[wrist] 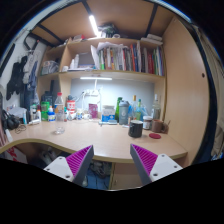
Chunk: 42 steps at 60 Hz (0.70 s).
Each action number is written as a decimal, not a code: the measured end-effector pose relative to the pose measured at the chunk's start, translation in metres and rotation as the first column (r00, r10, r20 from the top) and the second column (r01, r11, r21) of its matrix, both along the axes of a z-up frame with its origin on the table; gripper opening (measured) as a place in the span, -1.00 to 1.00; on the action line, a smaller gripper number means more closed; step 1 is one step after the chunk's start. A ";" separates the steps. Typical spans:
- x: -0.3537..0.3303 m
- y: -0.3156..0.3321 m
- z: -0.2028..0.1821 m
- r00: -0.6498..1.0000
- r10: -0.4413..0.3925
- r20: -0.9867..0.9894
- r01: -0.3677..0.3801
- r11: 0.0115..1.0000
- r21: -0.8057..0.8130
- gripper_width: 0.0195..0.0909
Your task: Pour water
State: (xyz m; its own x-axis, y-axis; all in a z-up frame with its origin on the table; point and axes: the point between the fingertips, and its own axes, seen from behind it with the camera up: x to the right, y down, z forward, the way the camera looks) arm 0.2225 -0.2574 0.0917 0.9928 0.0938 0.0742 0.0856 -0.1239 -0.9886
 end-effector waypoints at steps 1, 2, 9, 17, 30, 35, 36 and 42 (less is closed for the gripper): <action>0.000 0.002 0.000 1.000 0.000 0.002 0.000 1.000 0.002 0.77; 0.000 0.003 0.001 1.000 0.000 0.003 0.000 1.000 0.002 0.77; 0.007 -0.001 0.003 1.000 -0.018 0.019 0.018 1.000 0.007 0.77; -0.001 -0.005 0.004 1.000 0.010 0.021 -0.010 1.000 0.007 0.77; -0.057 0.024 0.009 0.993 0.111 -0.050 -0.110 0.994 0.017 0.79; -0.097 0.050 0.012 0.983 0.172 -0.068 -0.171 0.985 0.028 0.80; -0.107 0.056 0.014 0.980 0.187 -0.074 -0.185 0.982 0.034 0.80; -0.161 0.094 0.026 0.962 0.249 -0.113 -0.242 0.968 0.066 0.81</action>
